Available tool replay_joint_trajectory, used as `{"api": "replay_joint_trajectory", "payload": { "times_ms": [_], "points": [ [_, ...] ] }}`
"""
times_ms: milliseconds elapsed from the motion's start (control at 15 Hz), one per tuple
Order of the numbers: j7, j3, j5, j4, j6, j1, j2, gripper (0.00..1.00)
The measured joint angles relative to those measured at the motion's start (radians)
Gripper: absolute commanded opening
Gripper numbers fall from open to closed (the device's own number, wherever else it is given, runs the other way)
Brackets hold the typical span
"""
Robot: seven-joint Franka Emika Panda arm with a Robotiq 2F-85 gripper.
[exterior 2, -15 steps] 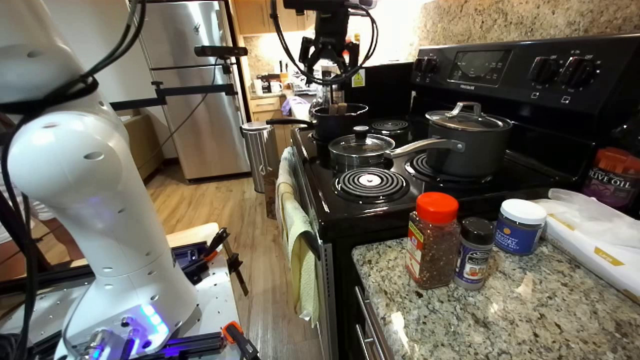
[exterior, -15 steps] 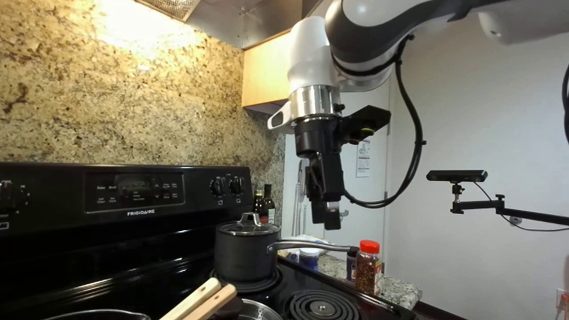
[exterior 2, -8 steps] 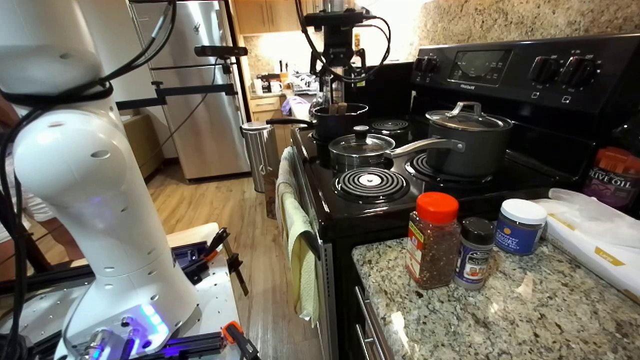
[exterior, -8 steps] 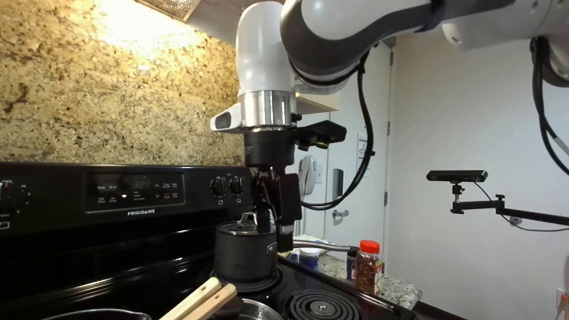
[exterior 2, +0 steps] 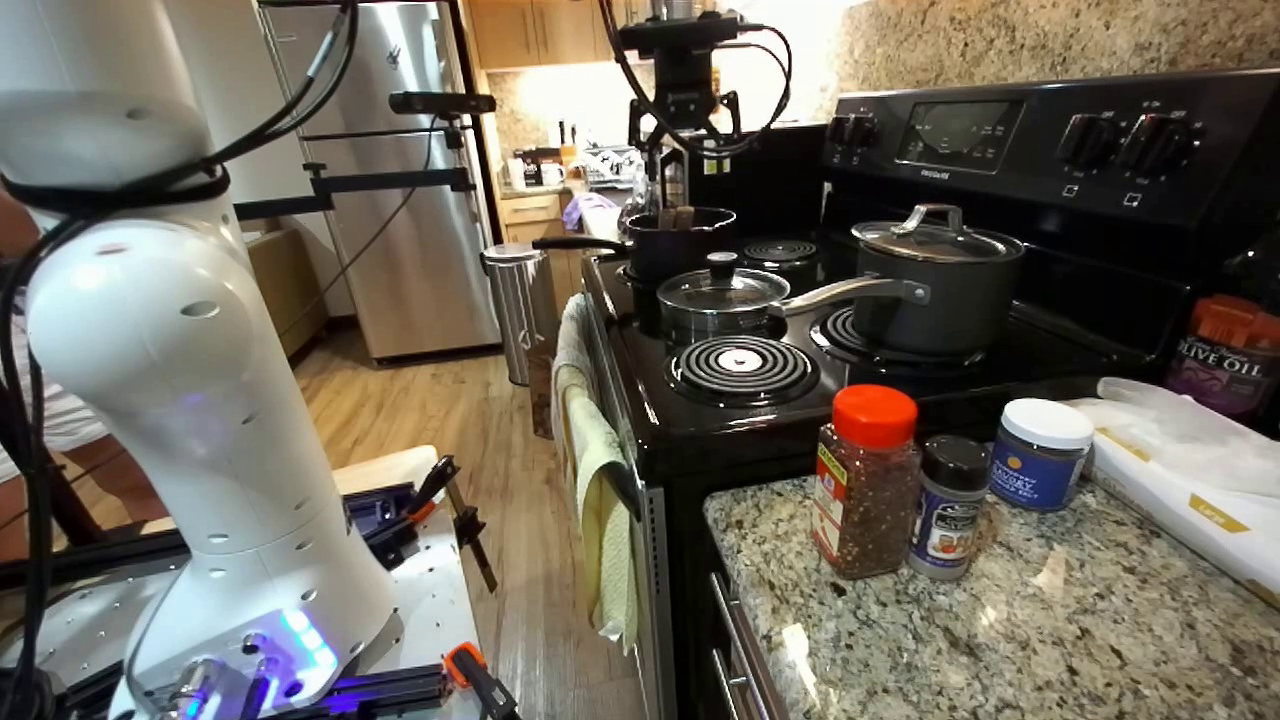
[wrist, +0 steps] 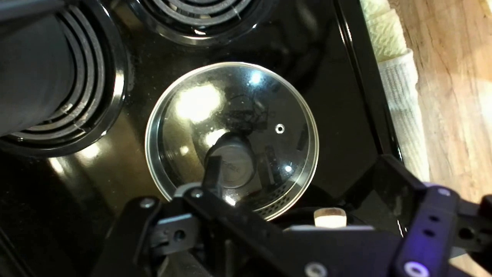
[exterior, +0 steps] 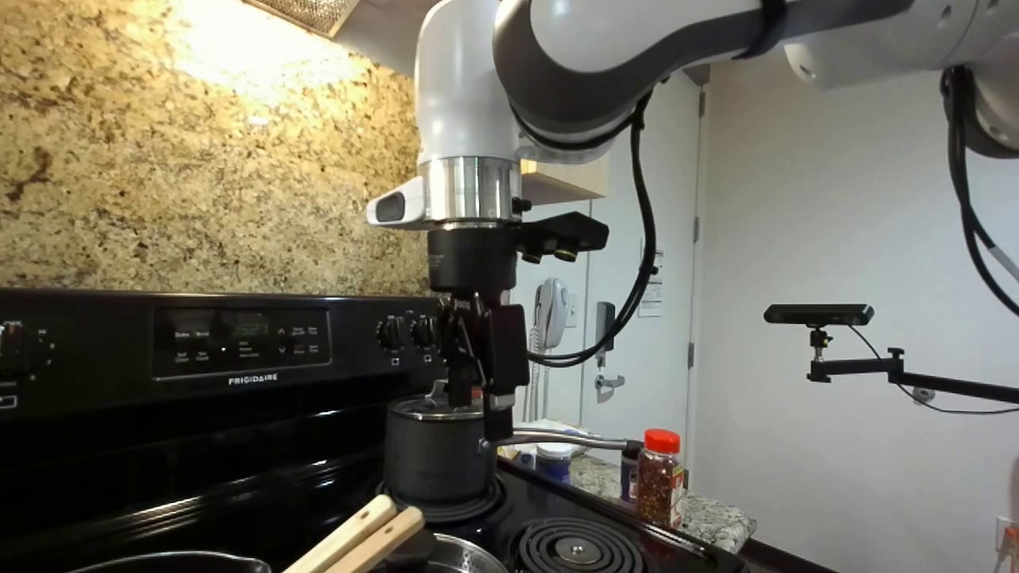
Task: Remove one spoon from the pot and put it on the lid right next to it
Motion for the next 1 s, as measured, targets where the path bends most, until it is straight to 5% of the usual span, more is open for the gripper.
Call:
{"api": "replay_joint_trajectory", "payload": {
  "times_ms": [933, 1000],
  "points": [
    [-0.001, 0.071, -0.014, 0.099, -0.018, 0.05, 0.172, 1.0],
    [-0.001, 0.072, -0.023, 0.115, -0.032, 0.054, 0.185, 0.75]
  ]
}}
